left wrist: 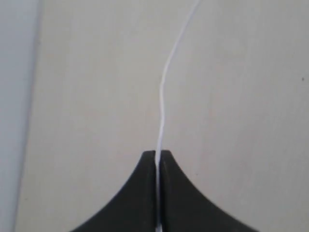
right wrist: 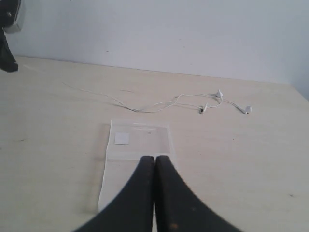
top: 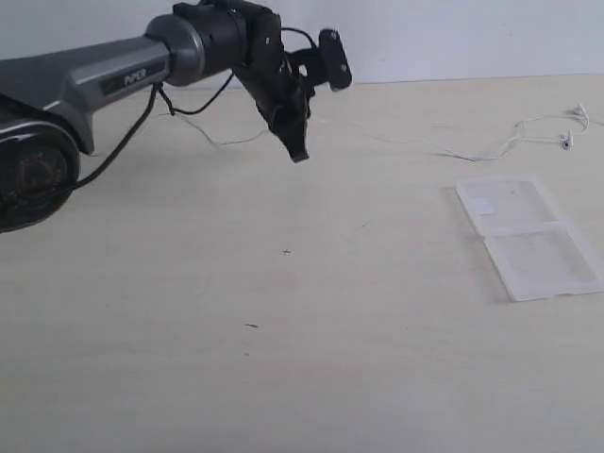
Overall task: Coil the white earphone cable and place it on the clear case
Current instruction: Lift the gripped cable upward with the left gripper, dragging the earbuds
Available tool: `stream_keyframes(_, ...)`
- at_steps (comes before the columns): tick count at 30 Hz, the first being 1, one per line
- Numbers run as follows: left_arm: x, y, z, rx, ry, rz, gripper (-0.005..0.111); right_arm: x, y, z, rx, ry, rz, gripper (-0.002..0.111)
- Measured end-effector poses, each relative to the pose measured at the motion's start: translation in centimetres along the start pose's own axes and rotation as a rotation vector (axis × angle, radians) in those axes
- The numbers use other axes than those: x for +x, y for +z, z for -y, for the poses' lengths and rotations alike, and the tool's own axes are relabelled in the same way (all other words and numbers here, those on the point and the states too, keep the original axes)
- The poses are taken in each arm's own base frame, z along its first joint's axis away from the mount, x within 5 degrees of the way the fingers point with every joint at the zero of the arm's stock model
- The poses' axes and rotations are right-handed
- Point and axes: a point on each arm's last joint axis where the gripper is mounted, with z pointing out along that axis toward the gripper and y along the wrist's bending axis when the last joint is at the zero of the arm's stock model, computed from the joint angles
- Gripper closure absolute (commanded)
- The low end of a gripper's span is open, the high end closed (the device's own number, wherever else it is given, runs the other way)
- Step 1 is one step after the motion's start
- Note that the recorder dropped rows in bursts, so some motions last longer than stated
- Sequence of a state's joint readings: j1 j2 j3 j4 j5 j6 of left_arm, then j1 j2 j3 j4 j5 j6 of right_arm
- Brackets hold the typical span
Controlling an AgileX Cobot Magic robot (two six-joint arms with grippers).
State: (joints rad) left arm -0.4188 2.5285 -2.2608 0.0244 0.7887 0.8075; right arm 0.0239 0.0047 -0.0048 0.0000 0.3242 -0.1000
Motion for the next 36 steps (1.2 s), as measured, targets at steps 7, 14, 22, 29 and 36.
stream_keyframes(7, -3.1, -11.6, -3.6, -0.107, -0.157, 0.120, 0.107, 0.0, 0.0, 0.0, 0.000, 0.000, 0.000, 0.107)
stream_keyframes(14, -3.7, -18.8, -3.7, -0.055, -0.236, 0.149, 0.107, 0.0, 0.0, 0.0, 0.000, 0.000, 0.000, 0.107)
stream_keyframes(22, -4.2, -23.8, -3.1, 0.025, -0.280, 0.214, 0.107, 0.0, 0.0, 0.0, 0.000, 0.000, 0.000, 0.107)
stream_keyframes(29, -4.4, -27.0, -2.1, 0.084, -0.281, 0.242, 0.107, 0.0, 0.0, 0.0, 0.000, 0.000, 0.000, 0.107)
stream_keyframes(36, -4.8, -29.5, 0.1, 0.104, -0.250, 0.260, 0.107, 0.0, 0.0, 0.0, 0.000, 0.000, 0.000, 0.107)
